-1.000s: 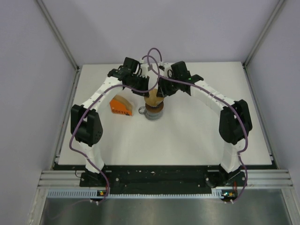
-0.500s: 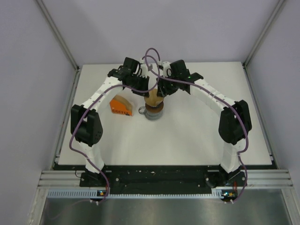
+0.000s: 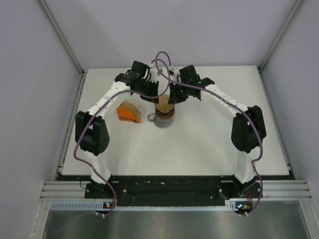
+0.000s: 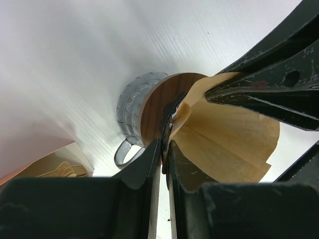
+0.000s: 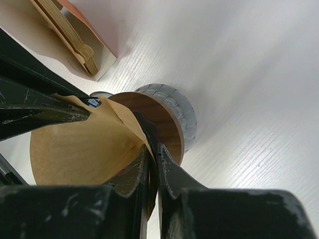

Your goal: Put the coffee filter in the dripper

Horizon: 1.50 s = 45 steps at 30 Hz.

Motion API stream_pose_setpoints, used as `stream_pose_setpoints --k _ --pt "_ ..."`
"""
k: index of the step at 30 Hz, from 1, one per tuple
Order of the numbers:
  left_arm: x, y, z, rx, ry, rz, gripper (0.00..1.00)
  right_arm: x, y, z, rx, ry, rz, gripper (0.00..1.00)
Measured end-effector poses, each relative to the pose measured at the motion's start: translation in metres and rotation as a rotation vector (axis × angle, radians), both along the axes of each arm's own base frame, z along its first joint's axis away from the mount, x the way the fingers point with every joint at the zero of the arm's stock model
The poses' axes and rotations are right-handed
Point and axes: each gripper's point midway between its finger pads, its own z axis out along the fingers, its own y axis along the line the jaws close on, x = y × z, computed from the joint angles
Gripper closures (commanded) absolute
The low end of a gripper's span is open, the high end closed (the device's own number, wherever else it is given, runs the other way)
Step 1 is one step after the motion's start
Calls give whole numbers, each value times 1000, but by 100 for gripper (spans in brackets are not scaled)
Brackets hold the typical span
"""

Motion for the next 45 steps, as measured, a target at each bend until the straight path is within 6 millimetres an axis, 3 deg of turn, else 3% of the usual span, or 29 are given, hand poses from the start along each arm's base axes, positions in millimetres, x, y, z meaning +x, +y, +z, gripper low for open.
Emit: stream_pose_setpoints --k 4,5,9,13,20,26,29,32,35,37,45 --pt "-1 0 0 0 4 -1 84 1 1 2 8 7 -14 100" --pt "-1 0 0 0 4 0 84 1 1 2 7 7 -15 96" --pt "-1 0 -1 1 4 -1 84 0 2 0 -2 7 -10 58" --pt "-1 0 -1 3 2 -2 85 -1 -2 -3 -36 -9 9 43" --pt "0 1 -1 5 1 0 85 4 -14 7 -96 -105 69 38" --pt "0 1 -1 11 -12 -15 85 5 -23 65 -78 -337 146 36" --pt "0 0 -1 14 -20 -25 85 -11 -26 98 -30 -495 238 35" --pt "0 0 -1 14 -20 -28 85 -46 -21 119 38 -655 443 30" --pt "0 0 -1 15 -19 -27 85 -83 -18 115 70 -785 661 28" --pt "0 0 -1 14 -19 -27 85 -96 -15 106 81 -816 748 27" --pt "0 0 -1 15 -17 -27 85 -97 -1 84 13 -898 890 25"
